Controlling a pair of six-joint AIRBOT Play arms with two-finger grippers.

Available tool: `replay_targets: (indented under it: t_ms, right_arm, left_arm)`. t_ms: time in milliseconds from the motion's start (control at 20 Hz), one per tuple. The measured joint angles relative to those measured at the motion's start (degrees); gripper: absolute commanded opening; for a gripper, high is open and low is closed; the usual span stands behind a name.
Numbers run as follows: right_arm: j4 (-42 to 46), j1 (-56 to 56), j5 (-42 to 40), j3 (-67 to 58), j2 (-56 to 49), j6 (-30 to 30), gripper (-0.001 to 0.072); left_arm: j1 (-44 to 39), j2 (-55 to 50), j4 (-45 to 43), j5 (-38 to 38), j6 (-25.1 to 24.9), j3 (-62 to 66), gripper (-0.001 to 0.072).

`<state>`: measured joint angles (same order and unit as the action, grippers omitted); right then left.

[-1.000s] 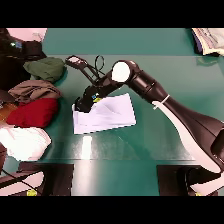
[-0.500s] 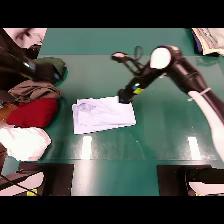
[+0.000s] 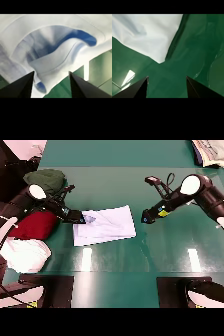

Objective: Fold the shirts.

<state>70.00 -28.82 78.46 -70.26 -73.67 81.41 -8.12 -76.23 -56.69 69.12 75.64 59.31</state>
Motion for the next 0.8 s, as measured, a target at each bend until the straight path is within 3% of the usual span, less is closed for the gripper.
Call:
replay_targets:
  t_ms: [50, 100, 150, 350, 550, 600, 650, 700, 750, 800]
  right_arm:
    - [0.1, 0.1, -0.4, 1.2, 0.8, 0.1, 0.0530]
    - [0.0, 0.2, -0.7, 2.3, 1.5, 0.1, 0.0531]
    - [0.0, 0.3, -0.8, 3.0, 2.1, 0.1, 0.0531]
    - [0.0, 0.9, -1.8, 4.5, 4.2, 0.2, 0.0531]
    - [0.1, 3.6, -2.1, 4.9, 6.5, 0.3, 0.0530]
    - [0.1, 4.7, -2.2, 4.9, 7.0, 0.3, 0.0530]
    - [0.1, 5.8, -2.2, 4.9, 7.5, 0.3, 0.0531]
    - [0.1, 6.9, -2.3, 5.0, 7.8, 0.4, 0.0531]
    - [0.1, 7.8, -2.3, 5.0, 8.0, 0.8, 0.0531]
    - [0.1, 8.8, -2.3, 5.0, 8.2, 1.2, 0.0532]
  left_arm:
    - [-0.1, -0.4, 0.7, -0.2, -0.2, -0.3, 0.0342]
    - [-0.2, -0.7, 1.3, -0.3, -0.4, -0.5, 0.0073]
    - [-0.2, -0.9, 1.6, -0.4, -0.5, -0.7, 0.0021]
    - [-0.3, -0.9, 1.8, 1.6, -0.9, -0.6, 0.0022]
    - [-0.4, 2.9, -2.8, 10.5, -1.0, -1.3, 0.0028]
    - [-0.3, 3.9, -3.9, 12.6, -1.0, -2.1, 0.0251]
    - [-0.3, 4.6, -4.7, 14.3, -1.0, -2.8, 0.0608]
    - [-0.3, 5.1, -5.1, 15.5, -1.0, -3.8, 0.0699]
    - [-0.3, 5.5, -5.6, 16.1, -0.9, -4.8, 0.0618]
    - [-0.3, 5.8, -5.8, 16.4, -1.0, -5.8, 0.0600]
